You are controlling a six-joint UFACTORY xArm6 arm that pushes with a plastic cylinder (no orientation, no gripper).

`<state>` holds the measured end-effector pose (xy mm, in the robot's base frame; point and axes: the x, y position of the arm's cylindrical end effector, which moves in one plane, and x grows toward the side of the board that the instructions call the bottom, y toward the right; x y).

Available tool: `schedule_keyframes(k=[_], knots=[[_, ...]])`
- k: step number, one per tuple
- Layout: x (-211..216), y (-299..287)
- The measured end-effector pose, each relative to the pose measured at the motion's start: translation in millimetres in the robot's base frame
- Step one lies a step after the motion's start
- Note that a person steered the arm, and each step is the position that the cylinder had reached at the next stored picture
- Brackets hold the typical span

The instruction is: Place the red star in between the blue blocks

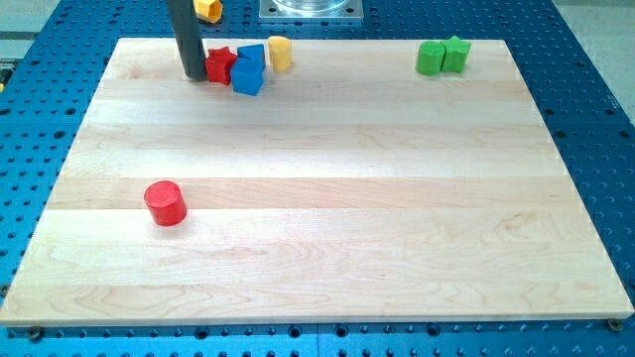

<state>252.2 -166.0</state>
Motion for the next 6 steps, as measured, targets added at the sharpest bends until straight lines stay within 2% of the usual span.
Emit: schedule_keyframes(k=[1,2,3,4,5,6], knots=[[-10.5,-25.1],[-4.7,-17.2],[23.7,22.4],[23.7,80.0],[-13.8,26.7],[-50.3,27.6]])
